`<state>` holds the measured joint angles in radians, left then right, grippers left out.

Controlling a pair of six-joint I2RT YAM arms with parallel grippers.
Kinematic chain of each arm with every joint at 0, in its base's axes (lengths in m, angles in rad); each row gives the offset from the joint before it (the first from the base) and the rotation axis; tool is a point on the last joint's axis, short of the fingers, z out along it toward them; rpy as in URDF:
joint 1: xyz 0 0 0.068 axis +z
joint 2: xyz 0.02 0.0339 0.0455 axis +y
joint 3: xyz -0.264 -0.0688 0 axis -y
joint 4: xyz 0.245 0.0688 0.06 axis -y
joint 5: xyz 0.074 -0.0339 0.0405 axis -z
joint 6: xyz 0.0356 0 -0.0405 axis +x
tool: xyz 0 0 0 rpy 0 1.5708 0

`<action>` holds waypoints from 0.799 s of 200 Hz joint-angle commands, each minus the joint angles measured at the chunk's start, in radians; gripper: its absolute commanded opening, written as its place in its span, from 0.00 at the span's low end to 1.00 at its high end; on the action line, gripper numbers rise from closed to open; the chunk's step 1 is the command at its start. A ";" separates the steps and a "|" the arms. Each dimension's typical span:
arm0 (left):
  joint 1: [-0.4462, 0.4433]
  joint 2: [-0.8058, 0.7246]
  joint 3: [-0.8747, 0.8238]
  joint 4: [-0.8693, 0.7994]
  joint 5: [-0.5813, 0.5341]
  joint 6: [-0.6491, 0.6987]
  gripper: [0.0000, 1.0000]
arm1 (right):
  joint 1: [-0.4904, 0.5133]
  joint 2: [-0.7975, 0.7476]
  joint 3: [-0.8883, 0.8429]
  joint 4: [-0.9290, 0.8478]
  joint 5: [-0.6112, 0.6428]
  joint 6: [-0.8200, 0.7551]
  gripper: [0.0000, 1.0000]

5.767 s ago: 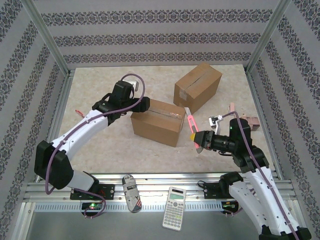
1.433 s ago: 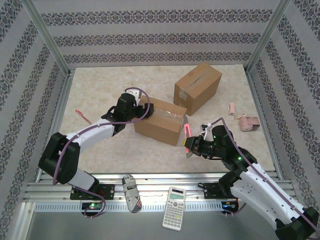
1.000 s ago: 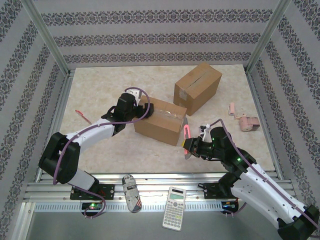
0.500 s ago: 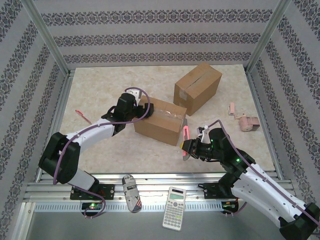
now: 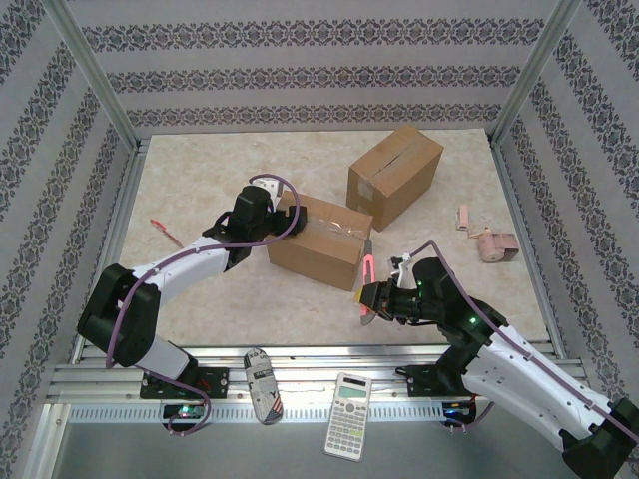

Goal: Unpack the express box

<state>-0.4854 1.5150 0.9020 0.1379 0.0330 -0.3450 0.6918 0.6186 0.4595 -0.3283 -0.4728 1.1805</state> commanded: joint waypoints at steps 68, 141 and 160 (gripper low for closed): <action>-0.009 0.091 -0.066 -0.225 -0.071 -0.003 0.89 | 0.070 0.032 -0.001 0.009 -0.122 -0.012 0.00; -0.009 0.095 -0.061 -0.228 -0.071 -0.004 0.89 | 0.112 0.036 0.016 0.006 -0.106 -0.022 0.00; -0.009 0.095 -0.063 -0.228 -0.071 -0.005 0.89 | 0.124 0.036 0.021 0.005 -0.098 -0.024 0.00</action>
<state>-0.4900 1.5150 0.9020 0.1379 0.0280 -0.3450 0.7776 0.6506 0.4591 -0.3248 -0.4789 1.1801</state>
